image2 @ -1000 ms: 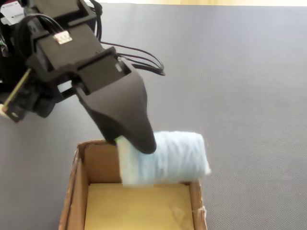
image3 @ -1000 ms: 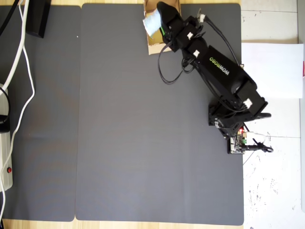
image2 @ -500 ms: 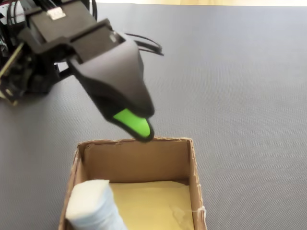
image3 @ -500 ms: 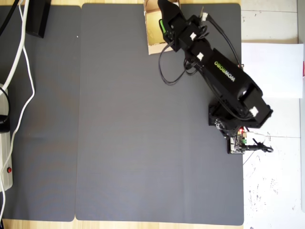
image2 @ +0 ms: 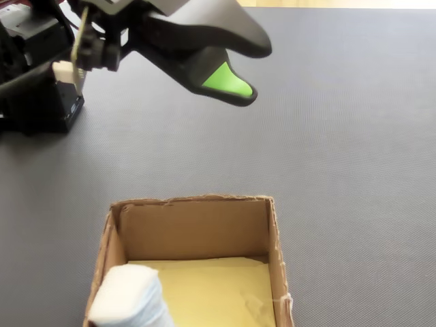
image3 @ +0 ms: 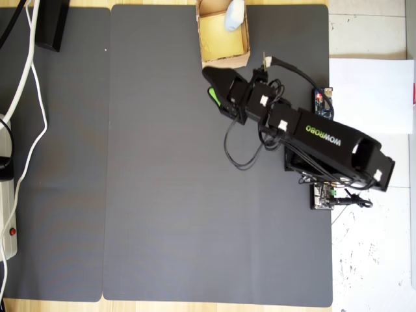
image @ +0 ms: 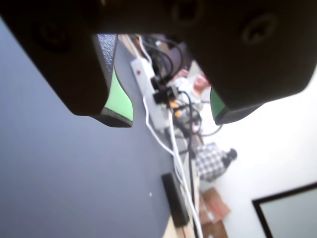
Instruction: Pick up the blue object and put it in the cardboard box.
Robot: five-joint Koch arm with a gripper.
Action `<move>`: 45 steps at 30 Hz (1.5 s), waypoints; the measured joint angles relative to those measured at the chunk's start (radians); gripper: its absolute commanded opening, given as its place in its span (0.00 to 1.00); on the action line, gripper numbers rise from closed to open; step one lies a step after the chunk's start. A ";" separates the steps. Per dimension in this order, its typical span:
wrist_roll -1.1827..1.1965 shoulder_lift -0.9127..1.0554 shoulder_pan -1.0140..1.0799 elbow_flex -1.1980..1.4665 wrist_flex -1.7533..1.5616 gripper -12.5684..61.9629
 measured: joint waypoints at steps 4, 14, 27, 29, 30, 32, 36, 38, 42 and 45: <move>0.006 0.046 -0.086 0.055 0.000 0.58; 0.058 0.235 -0.275 0.278 -0.002 0.58; 0.164 0.236 -0.350 0.526 -0.005 0.62; 0.176 0.236 -0.350 0.565 -0.005 0.62; 0.178 0.238 -0.350 0.581 -0.005 0.62; 0.181 0.236 -0.350 0.612 -0.006 0.62; 0.210 0.238 -0.347 0.658 -0.037 0.62; 0.218 0.238 -0.345 0.670 -0.051 0.62; 0.222 0.236 -0.341 0.683 -0.051 0.62; 0.222 0.238 -0.339 0.684 -0.048 0.62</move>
